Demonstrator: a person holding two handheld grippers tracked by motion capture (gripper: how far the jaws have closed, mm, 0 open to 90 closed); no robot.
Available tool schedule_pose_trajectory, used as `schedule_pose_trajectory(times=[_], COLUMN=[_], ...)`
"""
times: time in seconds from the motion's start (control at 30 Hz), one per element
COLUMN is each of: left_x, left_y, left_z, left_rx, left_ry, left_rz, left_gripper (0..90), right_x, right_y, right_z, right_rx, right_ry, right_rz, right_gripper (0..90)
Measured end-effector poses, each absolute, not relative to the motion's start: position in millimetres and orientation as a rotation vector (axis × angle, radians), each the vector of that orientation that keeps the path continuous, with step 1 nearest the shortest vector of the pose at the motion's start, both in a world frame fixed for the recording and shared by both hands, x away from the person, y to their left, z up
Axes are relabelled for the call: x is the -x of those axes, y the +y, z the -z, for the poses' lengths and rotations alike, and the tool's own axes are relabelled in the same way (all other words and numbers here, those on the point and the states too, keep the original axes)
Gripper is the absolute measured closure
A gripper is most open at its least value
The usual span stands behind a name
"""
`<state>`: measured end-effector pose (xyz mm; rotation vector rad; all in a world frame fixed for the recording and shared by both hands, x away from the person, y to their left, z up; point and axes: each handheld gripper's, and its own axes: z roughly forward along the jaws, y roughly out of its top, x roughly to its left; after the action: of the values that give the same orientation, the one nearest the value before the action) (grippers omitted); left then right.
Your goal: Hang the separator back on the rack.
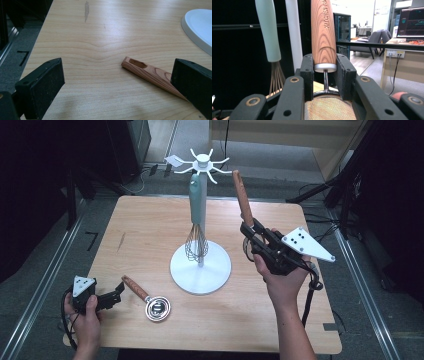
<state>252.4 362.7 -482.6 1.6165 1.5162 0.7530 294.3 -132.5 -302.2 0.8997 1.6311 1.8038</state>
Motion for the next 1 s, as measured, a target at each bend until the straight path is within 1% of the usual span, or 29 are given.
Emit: schedule_pose_trajectory(times=[0.33,1.0], left_x=[-252,-252], left_y=[363,363], left_z=[483,483], left_rx=[-1.617,-1.615], left_ry=[1.515,1.515], left_rz=[-0.754,-0.752], left_gripper=[0.0,0.0], right_x=[-292,-299], right_y=[-131,-116], right_z=[295,296], right_rx=[-0.866,-0.851], right_ry=[1.610,1.647], right_rz=[-1.843,-1.869], right_gripper=[72.0,72.0])
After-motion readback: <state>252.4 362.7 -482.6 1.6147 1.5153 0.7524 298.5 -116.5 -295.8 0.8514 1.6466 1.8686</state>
